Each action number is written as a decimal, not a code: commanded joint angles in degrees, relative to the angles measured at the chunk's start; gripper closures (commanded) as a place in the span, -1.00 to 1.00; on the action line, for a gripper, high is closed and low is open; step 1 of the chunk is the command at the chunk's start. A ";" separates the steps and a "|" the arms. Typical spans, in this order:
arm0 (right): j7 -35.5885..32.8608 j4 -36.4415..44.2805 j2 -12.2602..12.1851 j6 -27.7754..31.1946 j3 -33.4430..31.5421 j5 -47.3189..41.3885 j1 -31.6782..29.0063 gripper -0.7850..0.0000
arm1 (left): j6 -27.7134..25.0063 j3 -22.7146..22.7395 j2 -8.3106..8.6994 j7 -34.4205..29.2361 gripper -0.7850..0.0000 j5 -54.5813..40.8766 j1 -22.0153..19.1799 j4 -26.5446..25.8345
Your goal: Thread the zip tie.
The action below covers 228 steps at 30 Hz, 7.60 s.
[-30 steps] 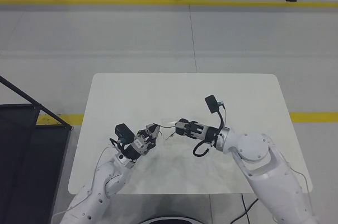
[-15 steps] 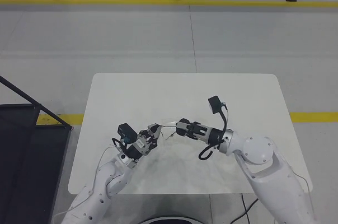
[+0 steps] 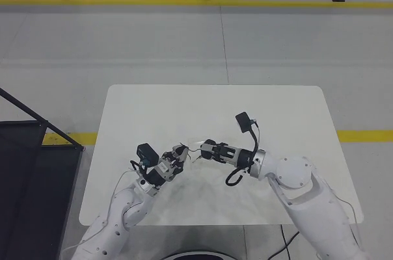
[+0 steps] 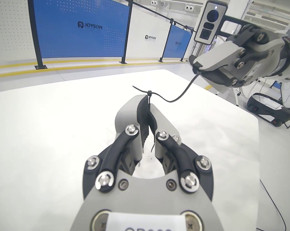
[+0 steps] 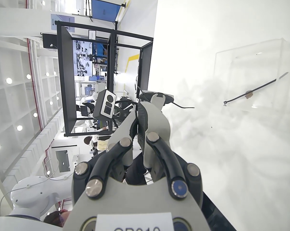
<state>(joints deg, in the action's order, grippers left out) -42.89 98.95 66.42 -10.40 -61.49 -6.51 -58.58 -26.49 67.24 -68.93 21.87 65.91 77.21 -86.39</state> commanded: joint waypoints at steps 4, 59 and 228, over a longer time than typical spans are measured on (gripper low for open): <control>1.18 -0.28 0.19 1.29 -0.07 -1.02 -0.08 1.00 | -0.32 0.18 -0.03 -0.32 1.00 0.12 -0.13 0.37; -5.59 -17.26 0.51 25.02 4.32 10.44 9.23 -0.80 | 1.29 -1.30 -2.41 -9.40 1.00 -25.28 -1.79 -3.00; 8.96 -7.07 -2.59 23.90 8.66 34.14 4.46 1.00 | -5.19 4.51 -2.35 -23.38 -1.00 -42.21 -1.36 -4.01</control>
<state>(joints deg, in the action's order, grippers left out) -37.73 89.10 63.83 18.24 -53.12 21.95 -52.34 -31.73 71.51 -71.34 -0.75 23.95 75.73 -90.08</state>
